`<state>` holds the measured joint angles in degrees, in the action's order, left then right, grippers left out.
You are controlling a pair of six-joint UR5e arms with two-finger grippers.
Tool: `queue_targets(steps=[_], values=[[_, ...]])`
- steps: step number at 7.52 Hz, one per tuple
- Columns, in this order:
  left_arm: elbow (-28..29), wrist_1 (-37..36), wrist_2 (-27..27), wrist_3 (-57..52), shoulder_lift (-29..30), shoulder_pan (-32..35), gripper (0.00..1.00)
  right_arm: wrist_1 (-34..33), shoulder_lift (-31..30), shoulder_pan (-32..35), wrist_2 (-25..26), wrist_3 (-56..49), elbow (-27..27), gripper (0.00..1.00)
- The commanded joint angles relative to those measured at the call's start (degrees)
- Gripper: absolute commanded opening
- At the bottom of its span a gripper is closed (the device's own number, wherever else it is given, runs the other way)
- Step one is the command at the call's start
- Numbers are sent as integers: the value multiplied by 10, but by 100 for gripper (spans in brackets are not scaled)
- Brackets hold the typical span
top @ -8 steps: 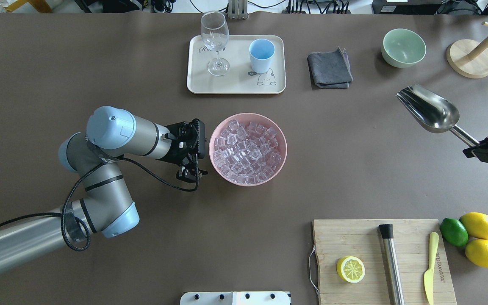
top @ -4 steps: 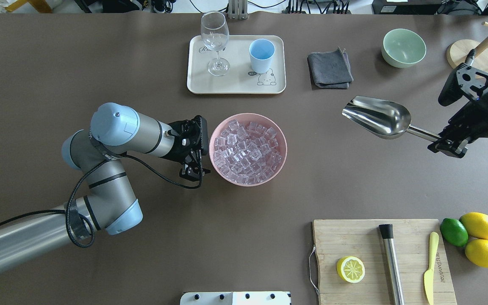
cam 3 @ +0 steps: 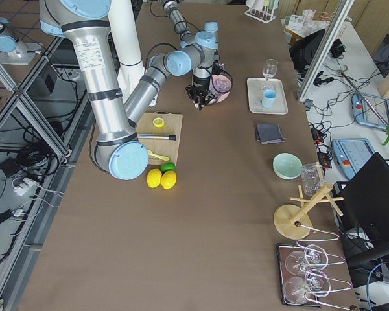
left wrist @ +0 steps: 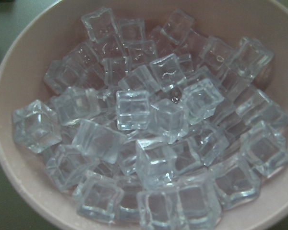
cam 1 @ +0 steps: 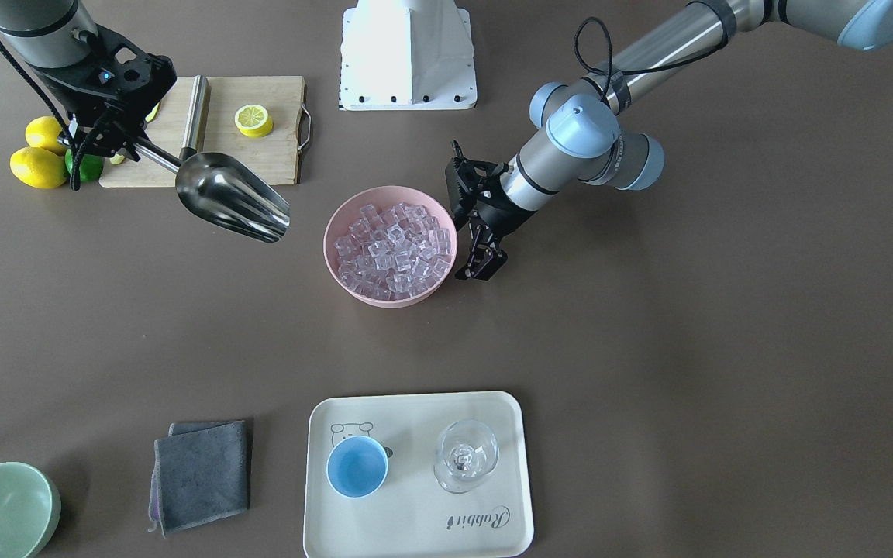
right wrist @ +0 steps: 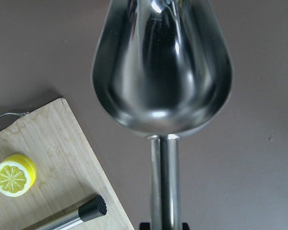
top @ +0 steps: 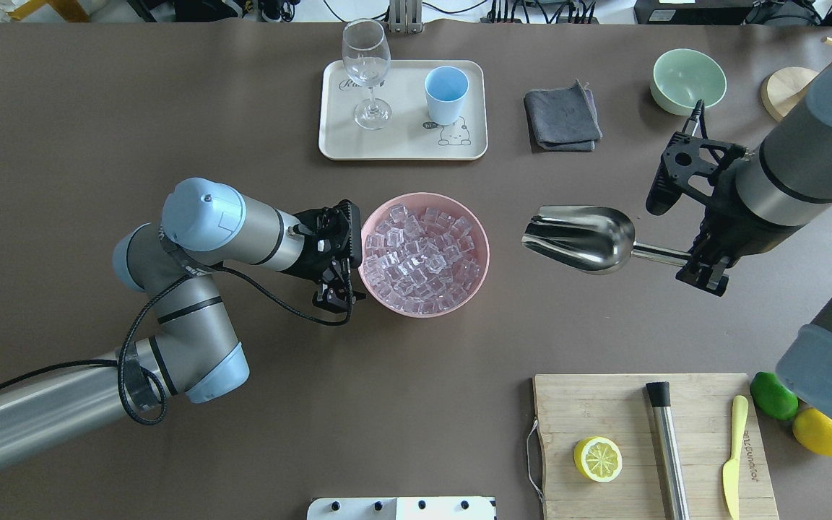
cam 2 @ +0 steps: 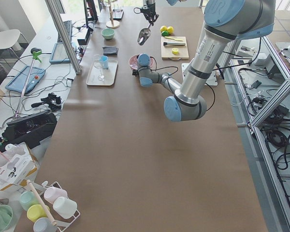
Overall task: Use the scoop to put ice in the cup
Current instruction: 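Lift the scoop with the right gripper and carry it toward the bowl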
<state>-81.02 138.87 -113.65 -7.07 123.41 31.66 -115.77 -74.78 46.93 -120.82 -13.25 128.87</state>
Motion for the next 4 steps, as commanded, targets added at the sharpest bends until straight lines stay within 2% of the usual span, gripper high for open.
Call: queue_targets(steps=[1,2,4], values=[[0,0,0,19,3,0,98,-151,103,-42,83,-77,-12,0],[0,2,0,21,3,-4,98,-209,143,-42,90,-84,-19,0],[-3,5,1,21,-1,-5,98,-257,201,-48,117,-112,-82,0]])
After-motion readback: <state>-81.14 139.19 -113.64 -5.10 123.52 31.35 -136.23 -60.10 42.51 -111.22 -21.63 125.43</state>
